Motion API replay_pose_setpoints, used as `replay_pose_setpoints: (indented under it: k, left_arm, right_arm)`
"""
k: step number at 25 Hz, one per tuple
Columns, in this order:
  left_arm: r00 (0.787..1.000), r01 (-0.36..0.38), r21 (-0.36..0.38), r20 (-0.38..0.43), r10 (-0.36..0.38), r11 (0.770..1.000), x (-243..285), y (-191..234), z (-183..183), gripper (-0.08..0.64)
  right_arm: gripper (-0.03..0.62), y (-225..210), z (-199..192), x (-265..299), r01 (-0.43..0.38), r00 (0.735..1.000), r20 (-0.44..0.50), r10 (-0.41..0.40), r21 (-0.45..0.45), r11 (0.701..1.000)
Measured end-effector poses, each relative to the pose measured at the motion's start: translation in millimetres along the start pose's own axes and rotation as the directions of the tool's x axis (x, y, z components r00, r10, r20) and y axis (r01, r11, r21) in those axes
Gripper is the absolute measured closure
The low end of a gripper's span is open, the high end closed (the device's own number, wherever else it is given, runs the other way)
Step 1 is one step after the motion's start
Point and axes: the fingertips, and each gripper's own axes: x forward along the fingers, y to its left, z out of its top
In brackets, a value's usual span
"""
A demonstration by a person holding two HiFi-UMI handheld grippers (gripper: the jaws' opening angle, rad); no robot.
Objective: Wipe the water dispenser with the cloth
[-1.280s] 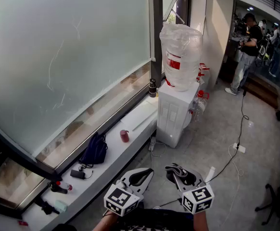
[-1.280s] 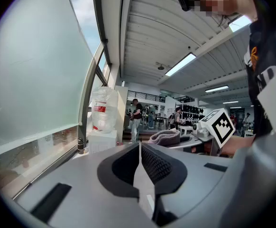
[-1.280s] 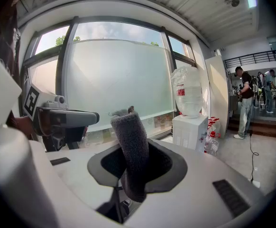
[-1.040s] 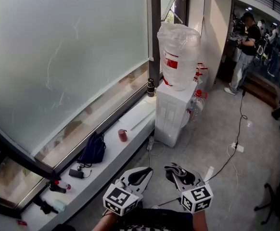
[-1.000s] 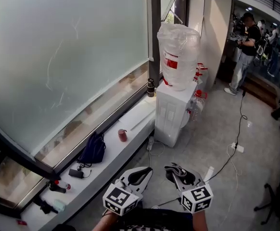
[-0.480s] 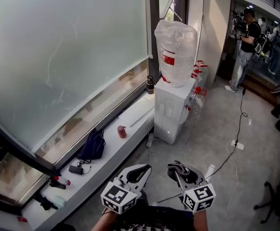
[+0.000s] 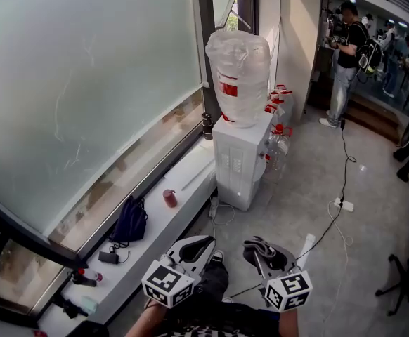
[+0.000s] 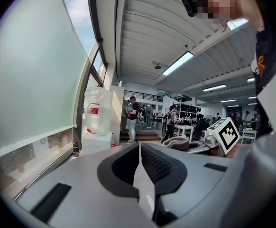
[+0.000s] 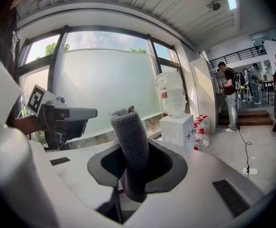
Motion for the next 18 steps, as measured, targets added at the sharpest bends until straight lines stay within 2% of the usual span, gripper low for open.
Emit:
replay_pose_setpoints:
  k: [8,12,18]
  left_arm:
    - [0.998,0.063,-0.007,-0.026,-0.063,0.998,52,23,-4,0.531]
    - [0.997,0.071,-0.005,-0.032,-0.071,0.997,80,52,0,0.531]
    - [0.995,0.086,0.036,-0.058,-0.083,0.996,124,111,8,0.531]
  right_arm:
    - [0.486,-35,3,33,0.048,0.999,-0.025,-0.047,0.03,0.998]
    - [0.486,-53,14,65,0.059,0.997,-0.046,-0.057,0.037,0.998]
    - [0.486,-83,42,133,0.076,0.995,-0.07,-0.074,0.019,0.997]
